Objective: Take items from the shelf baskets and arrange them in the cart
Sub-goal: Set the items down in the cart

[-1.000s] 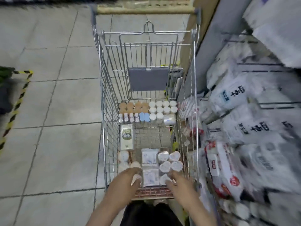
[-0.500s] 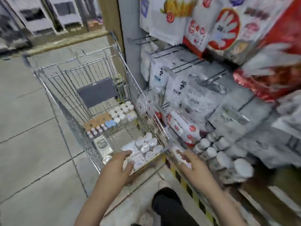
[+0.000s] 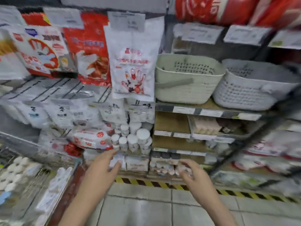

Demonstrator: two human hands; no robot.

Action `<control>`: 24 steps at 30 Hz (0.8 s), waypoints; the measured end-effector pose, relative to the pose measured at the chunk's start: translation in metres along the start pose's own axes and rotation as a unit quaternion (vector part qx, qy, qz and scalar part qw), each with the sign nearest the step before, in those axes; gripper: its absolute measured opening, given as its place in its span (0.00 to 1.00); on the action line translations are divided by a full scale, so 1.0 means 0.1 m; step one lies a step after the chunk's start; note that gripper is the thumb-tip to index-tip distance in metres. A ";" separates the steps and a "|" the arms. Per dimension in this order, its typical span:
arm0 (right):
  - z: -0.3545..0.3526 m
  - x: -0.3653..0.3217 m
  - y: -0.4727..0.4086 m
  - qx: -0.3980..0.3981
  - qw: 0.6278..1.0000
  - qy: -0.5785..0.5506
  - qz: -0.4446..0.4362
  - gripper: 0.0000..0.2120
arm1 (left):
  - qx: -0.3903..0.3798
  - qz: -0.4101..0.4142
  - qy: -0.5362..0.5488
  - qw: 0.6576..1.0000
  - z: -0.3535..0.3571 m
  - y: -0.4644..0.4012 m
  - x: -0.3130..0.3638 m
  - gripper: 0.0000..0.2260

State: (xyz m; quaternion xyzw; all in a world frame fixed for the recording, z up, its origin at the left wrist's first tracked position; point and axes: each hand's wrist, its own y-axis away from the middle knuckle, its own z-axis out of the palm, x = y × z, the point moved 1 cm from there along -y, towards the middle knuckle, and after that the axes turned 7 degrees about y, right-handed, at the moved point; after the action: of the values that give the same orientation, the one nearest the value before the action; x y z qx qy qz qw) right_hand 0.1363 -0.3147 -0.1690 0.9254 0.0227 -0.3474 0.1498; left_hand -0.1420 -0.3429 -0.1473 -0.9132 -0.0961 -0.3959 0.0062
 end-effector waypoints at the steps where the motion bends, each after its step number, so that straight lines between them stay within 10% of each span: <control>1: -0.15 0.15 0.07 0.014 1.000 0.002 0.013 0.09 | -0.023 0.013 -0.002 1.000 0.18 -0.04 0.23 0.20; 12: -1.85 2.07 1.07 0.140 0.978 -0.016 0.152 0.11 | -0.274 0.169 -0.001 0.947 2.40 0.16 2.41 0.21; 24: -2.74 2.81 1.04 0.193 0.975 -0.023 0.111 0.10 | -0.284 0.185 0.017 0.941 3.13 -0.01 3.43 0.19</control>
State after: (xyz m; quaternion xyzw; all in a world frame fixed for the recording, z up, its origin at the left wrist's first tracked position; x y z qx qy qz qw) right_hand 0.5386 -0.3515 -0.1287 0.9253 -0.1512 -0.3477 0.0070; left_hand 0.3128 -0.2564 -0.1138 -0.8719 0.1908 -0.4142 -0.1786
